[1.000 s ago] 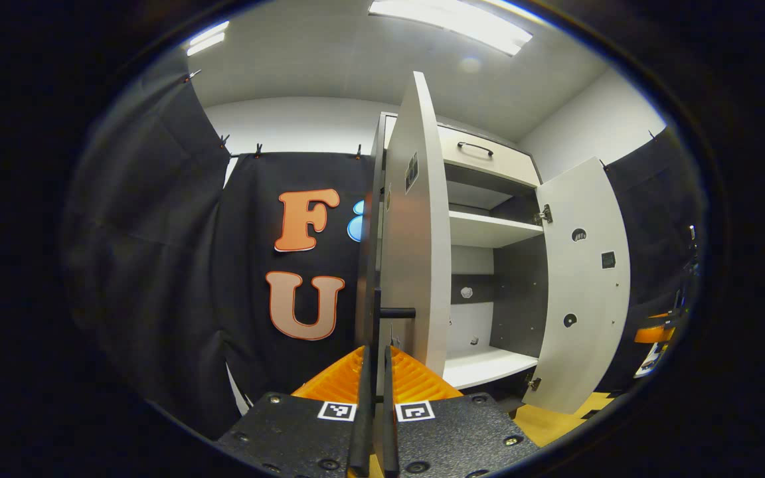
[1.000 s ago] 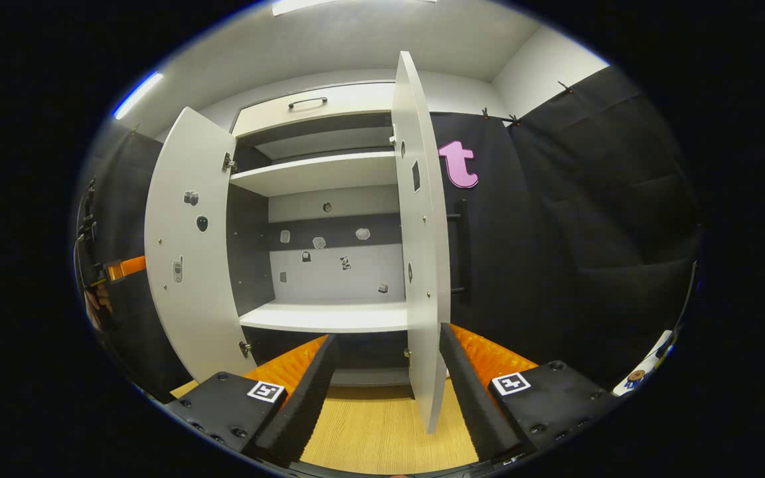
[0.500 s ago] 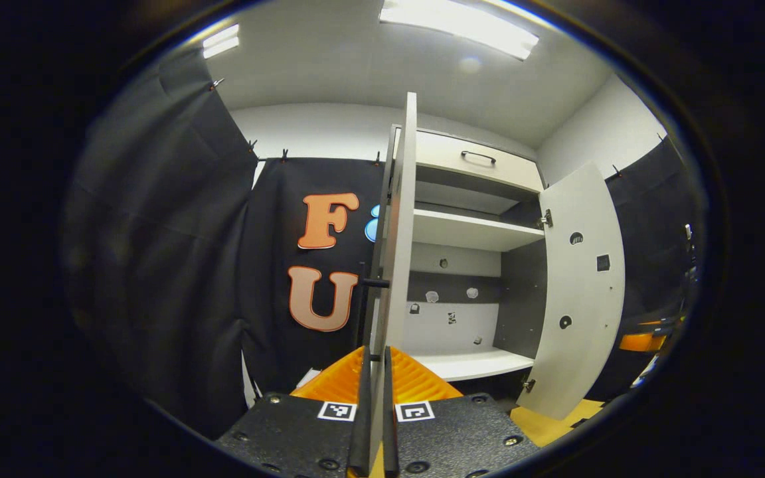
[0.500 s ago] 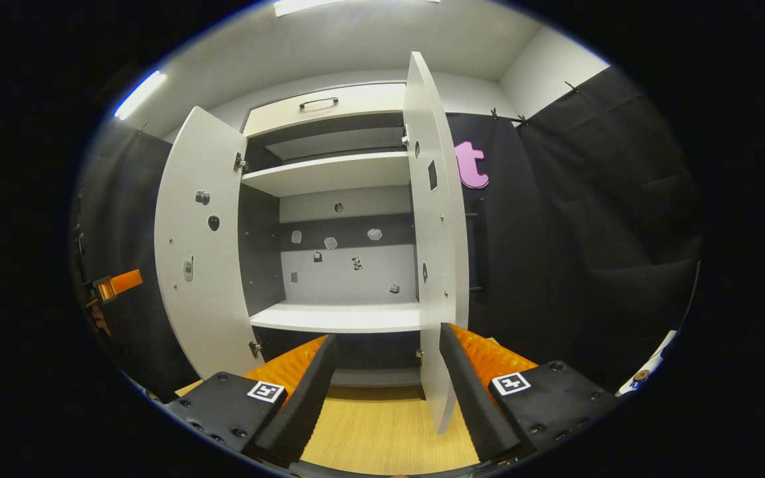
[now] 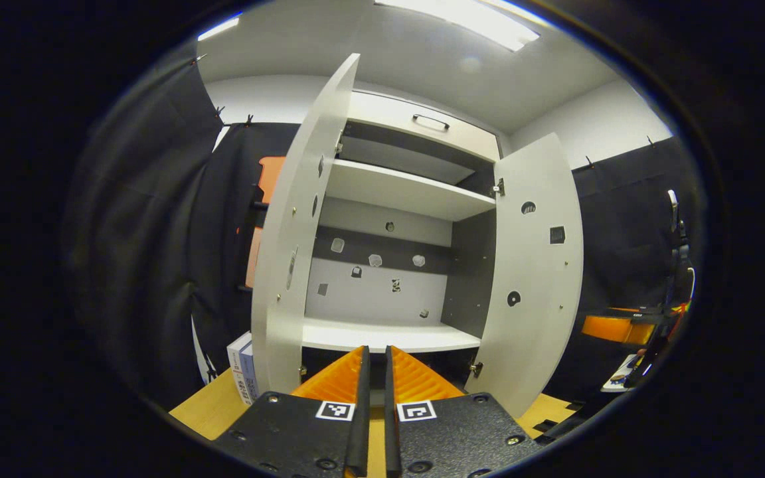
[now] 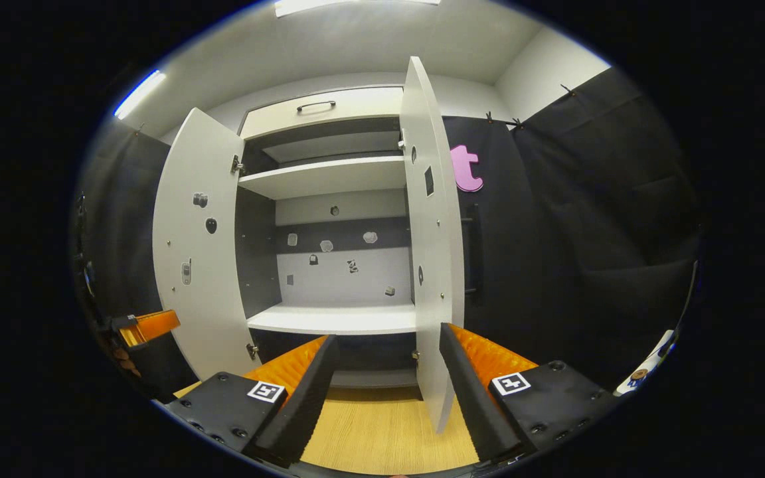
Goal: Open the right door of the double-door shoe cabinet with the right hand, and open the left door with the left hand.
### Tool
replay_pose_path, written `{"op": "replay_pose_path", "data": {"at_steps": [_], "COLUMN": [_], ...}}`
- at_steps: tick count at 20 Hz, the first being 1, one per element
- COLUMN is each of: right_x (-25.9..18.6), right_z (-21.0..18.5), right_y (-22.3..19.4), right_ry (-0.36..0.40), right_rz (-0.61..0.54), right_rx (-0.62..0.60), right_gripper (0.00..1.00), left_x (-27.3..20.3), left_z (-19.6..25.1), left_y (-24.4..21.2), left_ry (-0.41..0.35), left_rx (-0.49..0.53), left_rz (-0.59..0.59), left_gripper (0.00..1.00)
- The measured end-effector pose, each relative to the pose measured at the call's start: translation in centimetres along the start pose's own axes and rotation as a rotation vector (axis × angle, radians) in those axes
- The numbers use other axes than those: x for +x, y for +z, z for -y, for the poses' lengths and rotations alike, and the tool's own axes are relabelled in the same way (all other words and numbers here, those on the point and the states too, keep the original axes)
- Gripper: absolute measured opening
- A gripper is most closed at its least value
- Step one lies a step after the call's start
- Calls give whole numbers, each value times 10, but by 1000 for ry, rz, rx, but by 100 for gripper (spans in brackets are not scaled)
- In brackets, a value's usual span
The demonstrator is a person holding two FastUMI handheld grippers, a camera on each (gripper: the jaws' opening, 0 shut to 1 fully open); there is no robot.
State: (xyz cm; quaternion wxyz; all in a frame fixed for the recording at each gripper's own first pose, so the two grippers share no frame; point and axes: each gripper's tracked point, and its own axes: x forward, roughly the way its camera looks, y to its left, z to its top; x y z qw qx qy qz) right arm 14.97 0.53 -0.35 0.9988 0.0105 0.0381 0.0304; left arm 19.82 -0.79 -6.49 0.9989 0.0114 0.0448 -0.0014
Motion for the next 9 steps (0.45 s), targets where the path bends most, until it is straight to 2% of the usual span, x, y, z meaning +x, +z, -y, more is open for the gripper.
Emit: {"op": "replay_pose_path", "data": {"at_steps": [1,3,7,9], "right_x": [-2,-3,-4,-3], "right_z": [3,6,10,8], "right_y": [-1,-1,-1,-2], "right_ry": [-6,-17,-30,-25], "right_rz": [-2,-3,-2,-6], "right_rx": [-4,-4,-4,-4], "right_gripper": [98,98,98,98], "left_x": [1,1,5,8], "left_z": [1,8,11,12], "left_y": [-5,-10,-1,6], "left_ry": [1,-5,-16,-16], "left_rx": [-8,-33,-14,-12], "left_rz": [-10,-16,38,74], "left_gripper": [14,31,80,92]}}
